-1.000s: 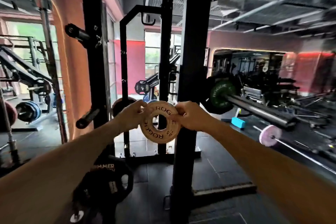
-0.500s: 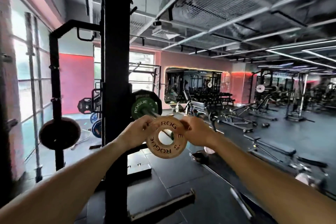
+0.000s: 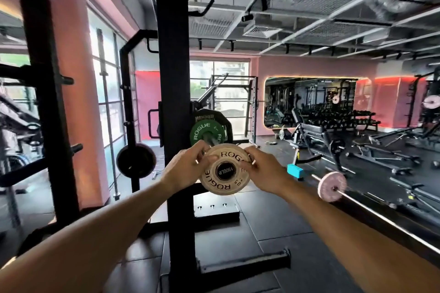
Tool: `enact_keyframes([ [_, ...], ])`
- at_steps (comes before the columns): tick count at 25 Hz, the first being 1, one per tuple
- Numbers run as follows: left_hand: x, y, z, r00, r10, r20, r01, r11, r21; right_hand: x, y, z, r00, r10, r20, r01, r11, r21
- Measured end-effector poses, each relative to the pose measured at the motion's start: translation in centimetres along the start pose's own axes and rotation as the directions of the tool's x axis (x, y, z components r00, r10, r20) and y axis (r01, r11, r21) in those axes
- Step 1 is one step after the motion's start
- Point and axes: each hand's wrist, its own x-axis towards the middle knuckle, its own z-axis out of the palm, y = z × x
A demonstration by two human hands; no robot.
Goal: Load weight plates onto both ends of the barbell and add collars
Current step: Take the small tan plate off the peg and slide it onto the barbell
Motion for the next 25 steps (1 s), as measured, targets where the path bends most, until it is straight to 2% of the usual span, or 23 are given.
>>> enact_keyframes([
  [3, 0.9, -0.2, 0.3, 0.999, -0.043, -0.021, 0.044, 0.999, 0.023, 0.9, 1.2, 1.0, 1.0, -0.013, -0.023, 0.015, 0.998, 0.056],
  [7, 2.7, -1.4, 1.2, 0.991, -0.122, -0.062, 0.123, 0.992, 0.013, 2.9, 2.6, 2.5, 0.999, 0.045, -0.026, -0.042, 0.993, 0.112],
  [9, 3.7, -2.8, 1.5, 0.99, -0.115, -0.079, 0.117, 0.993, 0.026, 4.0, 3.6, 3.3, 0.998, 0.053, -0.015, -0.051, 0.99, 0.128],
  [17, 8.9, -9.0, 3.2, 0.967, -0.184, -0.176, 0.186, 0.983, -0.008, 10.5, 6.9, 6.8, 0.998, 0.066, -0.013, -0.064, 0.992, 0.111],
  [25, 15.5, -16.4, 4.7, 0.951, -0.242, -0.193, 0.24, 0.97, -0.03, 19.0, 10.9, 10.9, 0.997, 0.069, -0.031, -0.066, 0.994, 0.088],
])
